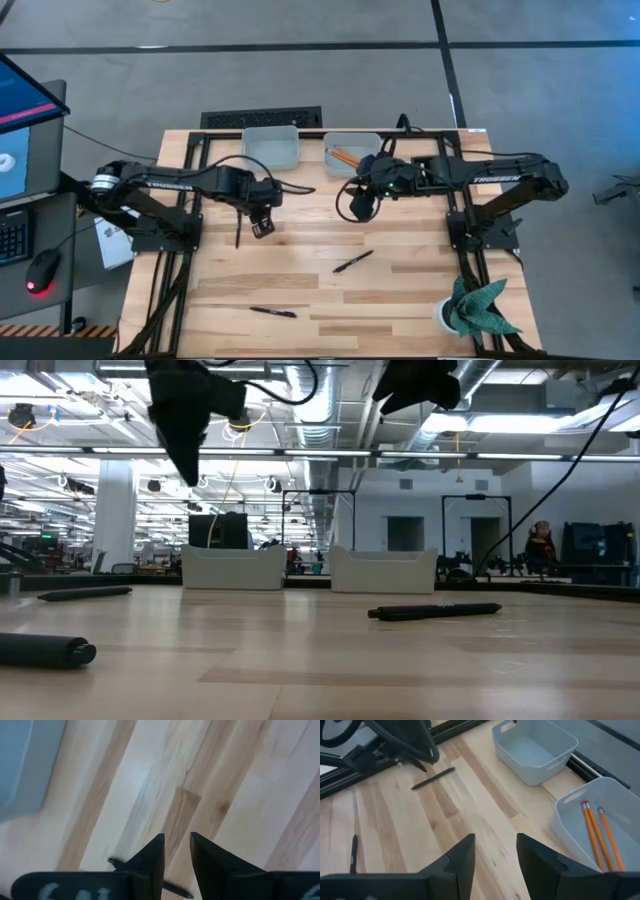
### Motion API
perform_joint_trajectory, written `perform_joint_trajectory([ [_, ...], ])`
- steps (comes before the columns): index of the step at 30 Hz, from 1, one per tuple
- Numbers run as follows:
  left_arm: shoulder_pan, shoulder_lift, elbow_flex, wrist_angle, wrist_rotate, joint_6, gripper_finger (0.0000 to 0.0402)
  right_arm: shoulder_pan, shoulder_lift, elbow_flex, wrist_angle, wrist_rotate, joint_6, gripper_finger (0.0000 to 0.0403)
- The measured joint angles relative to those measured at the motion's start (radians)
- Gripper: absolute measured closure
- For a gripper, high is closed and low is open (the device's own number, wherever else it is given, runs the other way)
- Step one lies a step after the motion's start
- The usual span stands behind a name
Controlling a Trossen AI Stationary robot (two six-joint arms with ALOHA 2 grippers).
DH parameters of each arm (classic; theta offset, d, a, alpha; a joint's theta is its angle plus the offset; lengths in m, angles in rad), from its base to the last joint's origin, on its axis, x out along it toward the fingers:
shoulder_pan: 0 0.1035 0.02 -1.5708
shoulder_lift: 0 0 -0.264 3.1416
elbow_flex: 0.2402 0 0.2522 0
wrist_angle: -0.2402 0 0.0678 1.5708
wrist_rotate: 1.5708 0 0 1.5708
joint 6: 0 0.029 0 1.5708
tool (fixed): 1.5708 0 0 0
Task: Sort pens & pencils
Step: Put the top left black pen into the left gray bin
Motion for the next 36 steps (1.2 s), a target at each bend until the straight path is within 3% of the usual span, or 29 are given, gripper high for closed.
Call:
perform_joint_trajectory([
  [5,0.0,-0.065,-0.115,0.022,-0.011,-0.093,0.0318,0.0,0.015,0.0,-0.006,0.0,0.0,0.0236],
  [15,0.0,-0.151,-0.26,0.019,-0.17,-0.331,0.0318,-0.003,0.057,0.001,0.003,0.0,-0.001,0.0238],
  [22,-0.002,-0.146,-0.3,0.009,-0.154,-0.541,0.0312,-0.005,0.112,0.0,0.014,0.0,-0.001,0.0238],
  [36,-0.002,-0.146,-0.461,0.109,-0.072,-0.803,0.0236,-0.027,0.116,0.0,0.013,0.0,-0.007,0.0239],
])
